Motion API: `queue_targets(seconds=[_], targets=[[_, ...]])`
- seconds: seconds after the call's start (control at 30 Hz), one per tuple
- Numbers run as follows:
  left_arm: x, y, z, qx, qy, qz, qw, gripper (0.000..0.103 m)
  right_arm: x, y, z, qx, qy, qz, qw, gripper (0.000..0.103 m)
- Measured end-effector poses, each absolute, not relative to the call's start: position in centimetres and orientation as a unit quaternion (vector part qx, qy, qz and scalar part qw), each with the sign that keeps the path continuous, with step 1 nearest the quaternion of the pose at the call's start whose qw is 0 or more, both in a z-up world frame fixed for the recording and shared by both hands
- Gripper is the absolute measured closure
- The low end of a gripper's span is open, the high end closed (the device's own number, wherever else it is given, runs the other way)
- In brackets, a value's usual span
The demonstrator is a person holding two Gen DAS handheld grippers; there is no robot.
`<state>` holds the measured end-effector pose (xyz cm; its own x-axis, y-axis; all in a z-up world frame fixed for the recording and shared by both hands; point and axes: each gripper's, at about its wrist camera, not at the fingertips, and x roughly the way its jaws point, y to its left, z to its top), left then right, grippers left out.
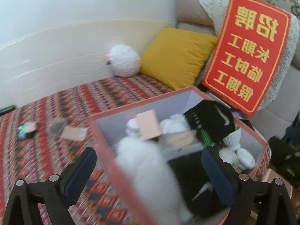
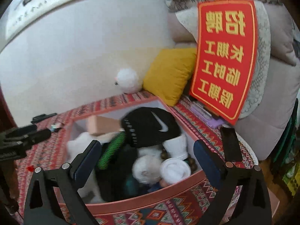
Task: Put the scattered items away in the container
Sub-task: 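Carry the white lid and powder puff into the pink box and release both, then move both open tools back toward the red cone and bead case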
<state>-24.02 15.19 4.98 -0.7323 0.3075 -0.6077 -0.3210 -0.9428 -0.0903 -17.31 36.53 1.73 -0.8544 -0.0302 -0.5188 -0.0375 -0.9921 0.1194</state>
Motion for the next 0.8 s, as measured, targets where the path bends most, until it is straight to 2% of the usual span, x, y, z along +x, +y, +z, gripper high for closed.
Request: queue_targets(seconds=[0.23, 0.5, 0.8], targets=[[-17.9, 6.0, 2.6, -0.344, -0.015, 0.934, 0.091, 0.007, -12.7, 27.9, 2.2, -0.270, 0.037, 0.959, -0.082, 0.001], [-12.7, -5.9, -5.1, -0.387, -0.021, 0.921, -0.033, 0.007, -13.1, 14.6, -4.9, -0.360, -0.014, 0.912, -0.193, 0.001], [-16.6, -12.2, -11.5, -0.412, -0.100, 0.903, -0.075, 0.007, -20.5, 7.5, -10.5, -0.418, -0.012, 0.889, -0.186, 0.001]])
